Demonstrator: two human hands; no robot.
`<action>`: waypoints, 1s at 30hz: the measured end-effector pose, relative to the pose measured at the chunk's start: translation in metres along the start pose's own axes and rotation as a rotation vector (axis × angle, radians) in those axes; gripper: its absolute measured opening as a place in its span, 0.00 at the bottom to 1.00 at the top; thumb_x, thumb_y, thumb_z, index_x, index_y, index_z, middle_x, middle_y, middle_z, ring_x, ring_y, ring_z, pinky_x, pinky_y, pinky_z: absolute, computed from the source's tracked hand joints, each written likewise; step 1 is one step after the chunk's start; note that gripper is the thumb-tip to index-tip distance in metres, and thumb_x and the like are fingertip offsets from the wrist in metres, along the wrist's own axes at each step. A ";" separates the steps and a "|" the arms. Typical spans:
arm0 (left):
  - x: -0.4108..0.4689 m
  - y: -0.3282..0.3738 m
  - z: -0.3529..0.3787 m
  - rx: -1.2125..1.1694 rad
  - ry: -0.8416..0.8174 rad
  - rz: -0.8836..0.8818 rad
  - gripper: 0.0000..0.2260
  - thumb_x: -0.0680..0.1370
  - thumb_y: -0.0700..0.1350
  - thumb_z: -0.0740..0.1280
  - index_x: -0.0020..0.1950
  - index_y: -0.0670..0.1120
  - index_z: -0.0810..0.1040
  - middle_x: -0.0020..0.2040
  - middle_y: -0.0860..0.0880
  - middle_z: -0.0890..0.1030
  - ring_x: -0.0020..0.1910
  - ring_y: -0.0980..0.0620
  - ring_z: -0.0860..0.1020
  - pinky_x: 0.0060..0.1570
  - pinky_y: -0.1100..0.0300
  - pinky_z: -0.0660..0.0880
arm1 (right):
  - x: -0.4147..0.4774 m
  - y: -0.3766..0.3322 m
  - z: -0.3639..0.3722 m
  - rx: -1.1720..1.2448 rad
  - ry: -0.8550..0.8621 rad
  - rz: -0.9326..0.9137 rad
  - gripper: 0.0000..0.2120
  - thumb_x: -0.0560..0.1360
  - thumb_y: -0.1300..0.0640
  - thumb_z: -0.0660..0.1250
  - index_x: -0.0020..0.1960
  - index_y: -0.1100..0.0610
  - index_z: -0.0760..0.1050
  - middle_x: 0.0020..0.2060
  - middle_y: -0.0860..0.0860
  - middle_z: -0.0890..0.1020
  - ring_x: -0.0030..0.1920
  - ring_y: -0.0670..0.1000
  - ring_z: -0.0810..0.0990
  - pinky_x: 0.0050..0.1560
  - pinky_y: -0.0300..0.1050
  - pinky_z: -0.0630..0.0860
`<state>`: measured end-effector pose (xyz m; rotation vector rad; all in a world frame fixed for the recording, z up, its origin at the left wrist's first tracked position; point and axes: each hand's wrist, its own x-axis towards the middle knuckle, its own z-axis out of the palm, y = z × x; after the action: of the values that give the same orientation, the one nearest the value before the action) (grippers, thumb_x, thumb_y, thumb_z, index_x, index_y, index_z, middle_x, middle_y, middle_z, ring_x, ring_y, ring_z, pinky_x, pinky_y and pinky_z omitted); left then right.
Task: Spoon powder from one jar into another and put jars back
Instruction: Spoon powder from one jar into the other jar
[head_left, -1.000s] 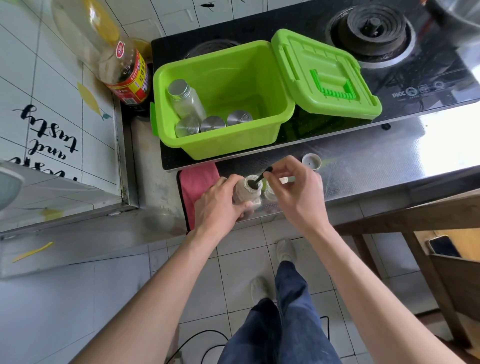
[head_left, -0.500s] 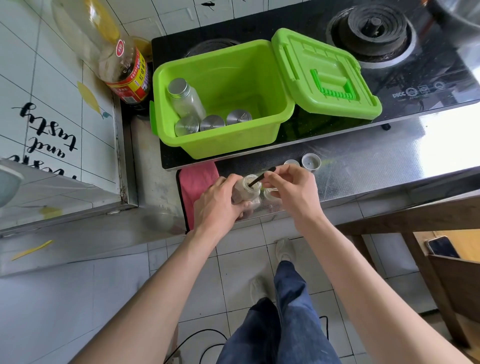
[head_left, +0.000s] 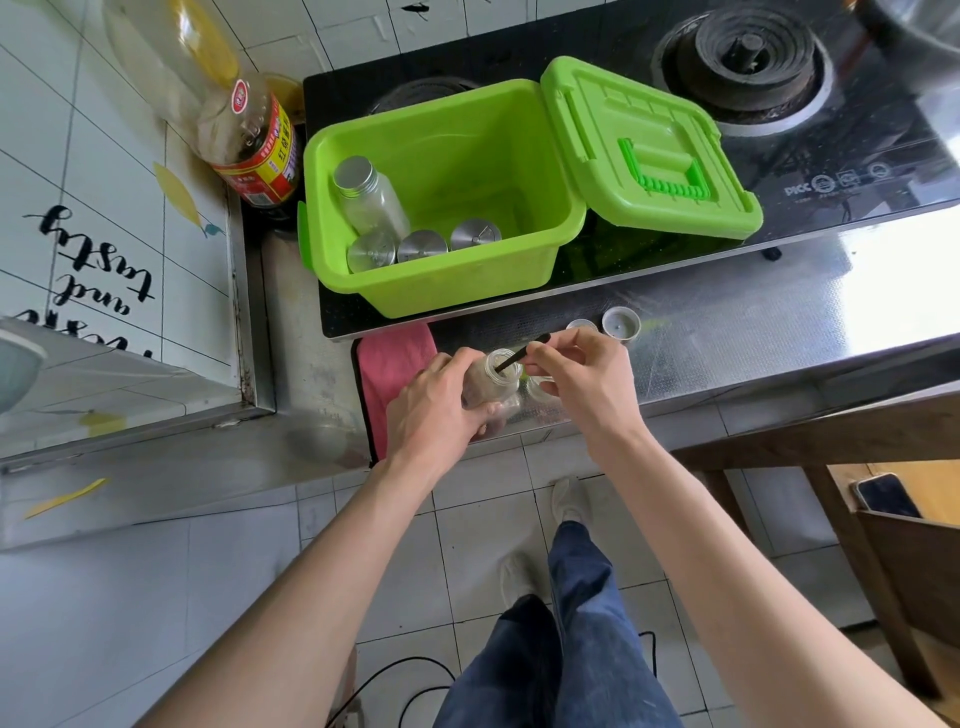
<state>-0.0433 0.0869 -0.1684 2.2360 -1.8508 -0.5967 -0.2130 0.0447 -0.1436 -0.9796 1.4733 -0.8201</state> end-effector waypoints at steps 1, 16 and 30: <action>0.000 0.000 0.000 0.000 -0.001 0.000 0.21 0.75 0.59 0.75 0.65 0.62 0.72 0.55 0.58 0.78 0.51 0.48 0.81 0.40 0.56 0.72 | 0.000 -0.002 0.000 0.014 -0.014 0.002 0.08 0.77 0.59 0.72 0.40 0.54 0.78 0.39 0.53 0.88 0.42 0.49 0.87 0.43 0.45 0.83; -0.001 -0.001 0.002 0.004 0.012 -0.001 0.21 0.75 0.59 0.75 0.65 0.62 0.73 0.57 0.58 0.79 0.52 0.48 0.81 0.41 0.56 0.70 | 0.010 -0.011 -0.023 0.172 0.040 0.102 0.04 0.78 0.59 0.73 0.45 0.59 0.80 0.41 0.56 0.88 0.42 0.47 0.86 0.41 0.39 0.81; -0.001 0.001 0.003 0.018 0.005 -0.004 0.22 0.75 0.61 0.75 0.66 0.62 0.72 0.57 0.57 0.79 0.51 0.49 0.81 0.43 0.56 0.71 | 0.011 -0.014 -0.050 0.244 0.114 0.098 0.05 0.78 0.60 0.72 0.44 0.57 0.78 0.42 0.58 0.87 0.42 0.47 0.85 0.40 0.37 0.80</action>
<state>-0.0457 0.0876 -0.1701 2.2512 -1.8570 -0.5769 -0.2610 0.0276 -0.1286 -0.6829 1.4649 -0.9709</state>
